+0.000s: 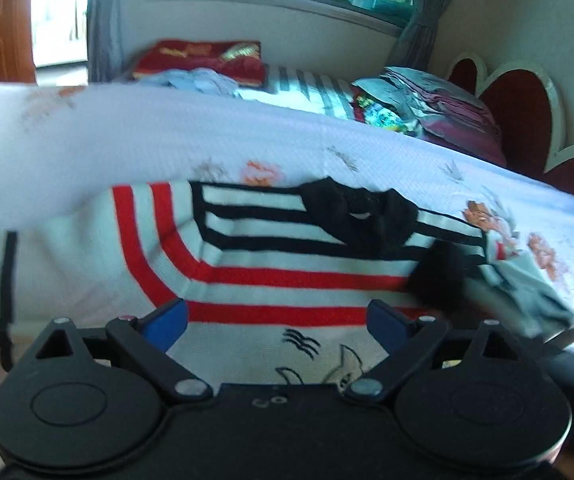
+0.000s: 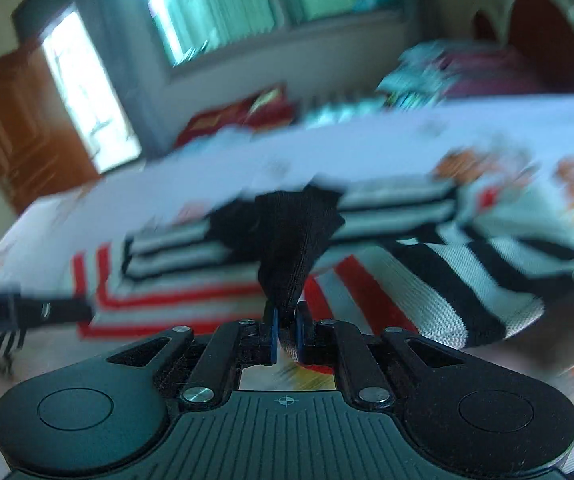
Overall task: Fold small clothes
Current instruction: 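Carry the held sleeve across the sweater body with the right tool, release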
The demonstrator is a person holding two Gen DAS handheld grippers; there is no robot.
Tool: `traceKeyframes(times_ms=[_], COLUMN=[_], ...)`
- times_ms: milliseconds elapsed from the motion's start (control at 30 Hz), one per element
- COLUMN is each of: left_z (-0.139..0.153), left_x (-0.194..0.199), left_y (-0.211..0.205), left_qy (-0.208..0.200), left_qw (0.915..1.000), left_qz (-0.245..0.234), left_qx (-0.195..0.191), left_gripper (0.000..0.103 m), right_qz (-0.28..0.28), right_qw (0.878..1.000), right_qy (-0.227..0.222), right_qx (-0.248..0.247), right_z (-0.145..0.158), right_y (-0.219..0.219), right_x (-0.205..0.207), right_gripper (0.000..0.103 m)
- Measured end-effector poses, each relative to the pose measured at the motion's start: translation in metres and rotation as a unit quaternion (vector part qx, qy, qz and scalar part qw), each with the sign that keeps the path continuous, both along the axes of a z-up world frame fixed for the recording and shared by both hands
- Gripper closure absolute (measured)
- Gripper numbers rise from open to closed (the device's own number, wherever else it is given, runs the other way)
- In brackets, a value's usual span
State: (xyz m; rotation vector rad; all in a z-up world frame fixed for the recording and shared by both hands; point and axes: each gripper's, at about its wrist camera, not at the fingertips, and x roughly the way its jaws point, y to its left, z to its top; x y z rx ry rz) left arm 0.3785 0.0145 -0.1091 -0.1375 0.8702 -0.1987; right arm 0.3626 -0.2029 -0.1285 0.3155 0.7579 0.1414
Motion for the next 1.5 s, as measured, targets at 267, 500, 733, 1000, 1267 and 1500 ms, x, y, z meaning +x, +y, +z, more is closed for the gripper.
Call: traceKeyframes(times_ms=[267,500,733,1000,1267,1500], left_z=[-0.026,-0.060,-0.066,-0.022,-0.056,-0.051], left_x=[0.008,0.019,0.026,0.026,0.027,0.026], left_y=[-0.023,-0.051,-0.049,-0.014,0.018,0.009], left_qy=[0.051,0.093,0.066,-0.020,0.017,0.004], left_qw=[0.9949,0.9891,0.9908,0.9891,0.9944,0.9980], left_qz=[-0.046,-0.060,-0.034,0.002,0.048,0.045], left_qx=[-0.073,-0.097,-0.113,-0.146,-0.092,-0.045], left_gripper=[0.009,0.055,0.092,0.095,0.095,0.079], right_qz=[0.008,-0.040,-0.109,-0.120,-0.124,-0.114], right_qw=[1.000,0.994,0.986,0.985,0.987,0.990], right_qy=[-0.007,-0.016,0.021,0.047,0.036,0.050], right_qx=[-0.014,-0.098,-0.123,-0.115,-0.092,-0.061], right_z=[0.008,0.022,-0.003,-0.021,-0.014,-0.004], right_y=[-0.002,-0.052,-0.102,-0.123,-0.123,-0.137], right_x=[-0.027,-0.083,-0.085,-0.065,-0.075,-0.084], right_gripper=[0.050,0.050,0.050,0.082,0.087,0.087])
